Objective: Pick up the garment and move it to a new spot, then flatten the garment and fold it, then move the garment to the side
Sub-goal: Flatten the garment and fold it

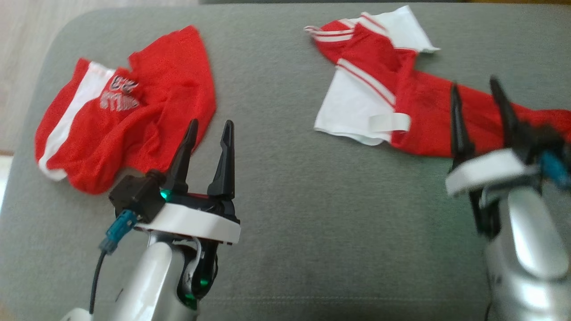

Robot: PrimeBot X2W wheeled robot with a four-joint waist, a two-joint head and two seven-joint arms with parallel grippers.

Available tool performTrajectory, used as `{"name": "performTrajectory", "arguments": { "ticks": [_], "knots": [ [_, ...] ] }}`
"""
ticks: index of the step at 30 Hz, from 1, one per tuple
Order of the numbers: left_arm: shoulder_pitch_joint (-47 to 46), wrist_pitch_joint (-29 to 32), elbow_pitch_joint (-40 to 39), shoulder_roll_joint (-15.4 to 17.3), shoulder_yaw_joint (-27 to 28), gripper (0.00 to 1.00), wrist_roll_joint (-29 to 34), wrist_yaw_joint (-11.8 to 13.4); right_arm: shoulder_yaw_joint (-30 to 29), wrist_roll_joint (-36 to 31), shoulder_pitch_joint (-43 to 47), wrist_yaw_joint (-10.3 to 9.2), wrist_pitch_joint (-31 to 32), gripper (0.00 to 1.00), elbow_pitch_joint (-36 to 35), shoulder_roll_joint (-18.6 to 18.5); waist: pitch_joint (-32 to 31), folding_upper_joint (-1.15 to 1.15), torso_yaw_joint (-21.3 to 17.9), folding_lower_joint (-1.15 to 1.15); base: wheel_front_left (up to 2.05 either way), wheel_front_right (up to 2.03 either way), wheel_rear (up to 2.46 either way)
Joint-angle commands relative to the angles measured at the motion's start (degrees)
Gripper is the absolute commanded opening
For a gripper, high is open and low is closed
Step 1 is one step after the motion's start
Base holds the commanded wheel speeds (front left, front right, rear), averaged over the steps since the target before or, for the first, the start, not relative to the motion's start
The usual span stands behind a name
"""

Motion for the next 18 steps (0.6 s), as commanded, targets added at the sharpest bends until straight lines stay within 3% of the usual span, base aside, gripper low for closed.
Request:
{"name": "performTrajectory", "arguments": {
  "ticks": [1,7,18],
  "knots": [
    [-1.05,-0.30,-1.56,0.21,1.90,1.00,0.01,-0.05,0.20,-0.01,1.75,0.22,-0.60,1.00,-3.66,1.32,-1.37,0.00,-1.80,0.00,0.00,0.00,0.00],
    [-0.69,-0.30,-0.62,0.21,2.00,1.00,0.13,-0.05,-0.49,0.93,9.52,0.22,0.20,1.00,-9.99,2.87,-1.55,0.00,-4.52,0.00,0.00,0.00,0.00],
    [-1.81,-0.30,0.71,0.21,1.63,1.00,0.33,-0.25,1.28,3.59,10.05,0.22,2.14,1.00,-13.38,2.95,-0.78,0.00,-6.72,0.00,0.00,0.00,0.00]
  ]
}}
